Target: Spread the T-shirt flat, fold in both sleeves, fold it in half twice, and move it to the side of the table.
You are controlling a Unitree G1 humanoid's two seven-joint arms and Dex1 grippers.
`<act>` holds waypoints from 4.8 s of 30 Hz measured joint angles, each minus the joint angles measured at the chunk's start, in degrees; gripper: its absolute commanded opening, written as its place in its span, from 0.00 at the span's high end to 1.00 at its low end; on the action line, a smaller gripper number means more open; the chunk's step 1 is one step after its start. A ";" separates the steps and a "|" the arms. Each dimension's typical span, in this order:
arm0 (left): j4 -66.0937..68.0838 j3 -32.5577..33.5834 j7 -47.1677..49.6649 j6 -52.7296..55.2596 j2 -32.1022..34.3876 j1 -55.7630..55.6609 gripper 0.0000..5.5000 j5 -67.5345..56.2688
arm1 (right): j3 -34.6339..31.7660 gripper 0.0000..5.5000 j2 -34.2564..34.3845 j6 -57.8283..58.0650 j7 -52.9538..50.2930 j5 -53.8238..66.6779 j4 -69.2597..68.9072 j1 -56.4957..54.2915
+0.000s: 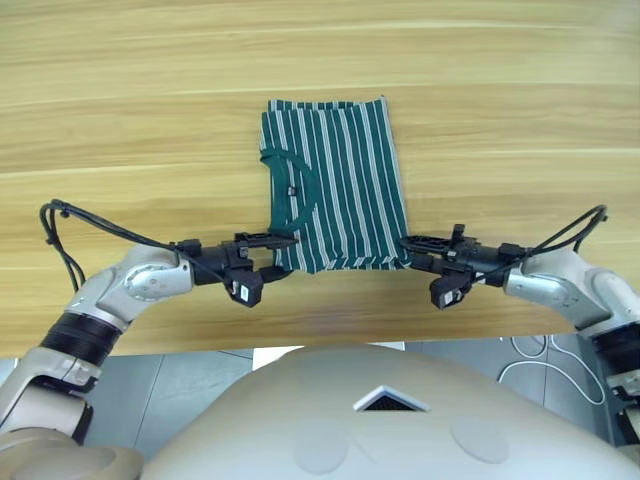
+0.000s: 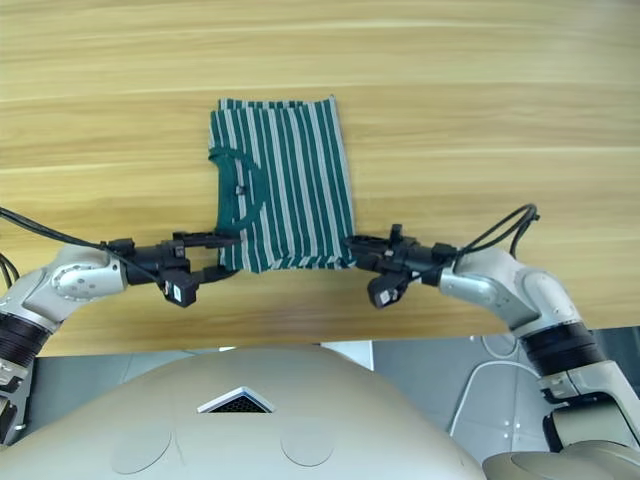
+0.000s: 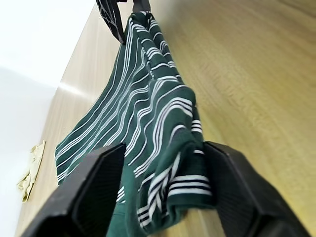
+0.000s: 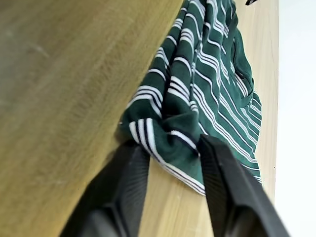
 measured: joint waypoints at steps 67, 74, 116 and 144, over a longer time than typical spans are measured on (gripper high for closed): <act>20.50 12.24 11.07 14.31 -19.14 -14.32 0.98 -0.96 | -5.69 0.98 21.26 21.47 -5.34 14.58 14.73 -18.92; 33.60 11.10 14.26 12.87 -22.13 -23.95 0.98 2.15 | -5.27 0.98 23.44 21.97 -6.73 12.54 20.67 -23.30; 69.10 22.16 33.09 34.31 -34.19 -53.74 0.52 -3.28 | 7.25 0.47 42.65 18.27 -29.14 2.18 64.04 -45.37; 66.59 43.05 40.32 19.35 -35.23 -44.39 0.52 -19.43 | -21.53 0.47 51.42 44.01 1.96 36.49 74.84 -67.99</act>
